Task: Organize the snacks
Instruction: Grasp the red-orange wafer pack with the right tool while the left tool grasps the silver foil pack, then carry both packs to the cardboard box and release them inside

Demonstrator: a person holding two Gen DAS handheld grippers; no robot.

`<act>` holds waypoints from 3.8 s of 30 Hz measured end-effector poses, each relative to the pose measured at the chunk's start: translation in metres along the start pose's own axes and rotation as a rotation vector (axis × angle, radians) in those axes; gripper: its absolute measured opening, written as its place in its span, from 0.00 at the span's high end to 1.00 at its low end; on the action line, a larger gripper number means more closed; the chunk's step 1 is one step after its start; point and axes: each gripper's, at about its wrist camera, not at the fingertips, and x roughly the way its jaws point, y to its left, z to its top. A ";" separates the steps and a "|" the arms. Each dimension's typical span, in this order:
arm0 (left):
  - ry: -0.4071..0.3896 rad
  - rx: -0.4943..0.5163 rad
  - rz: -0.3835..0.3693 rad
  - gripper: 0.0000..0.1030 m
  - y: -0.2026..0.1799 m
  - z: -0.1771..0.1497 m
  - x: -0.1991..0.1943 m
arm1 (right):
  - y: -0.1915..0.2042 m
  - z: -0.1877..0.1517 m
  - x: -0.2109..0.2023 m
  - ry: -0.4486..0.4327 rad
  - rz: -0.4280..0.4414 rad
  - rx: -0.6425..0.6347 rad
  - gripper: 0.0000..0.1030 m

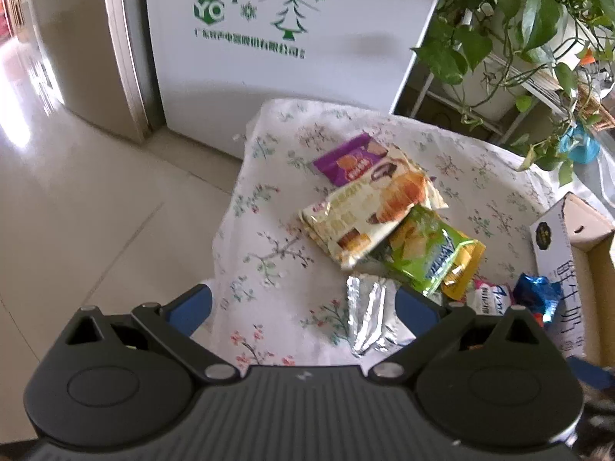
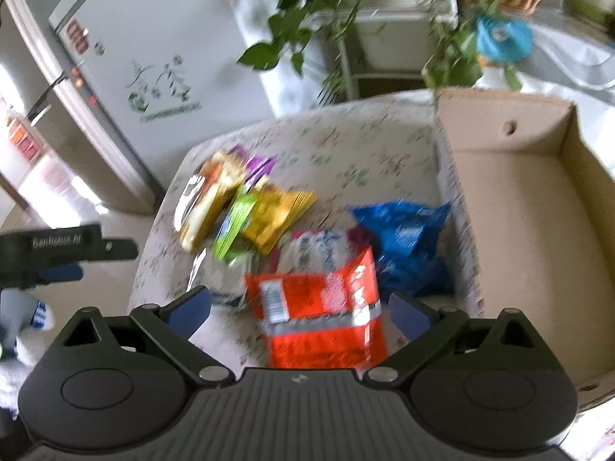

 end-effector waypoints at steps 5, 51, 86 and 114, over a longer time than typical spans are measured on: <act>0.025 -0.002 -0.026 0.02 -0.004 -0.002 0.004 | 0.008 -0.005 0.018 0.045 -0.024 -0.032 0.03; 0.084 0.057 -0.039 0.00 -0.069 -0.027 0.080 | -0.018 -0.022 0.026 0.172 -0.061 0.098 0.28; -0.032 0.079 0.035 0.26 -0.015 -0.107 0.021 | 0.013 -0.040 0.056 0.228 -0.141 -0.053 0.11; -0.125 0.070 0.005 0.26 -0.039 -0.114 -0.036 | -0.003 -0.006 -0.017 0.036 0.038 0.043 0.30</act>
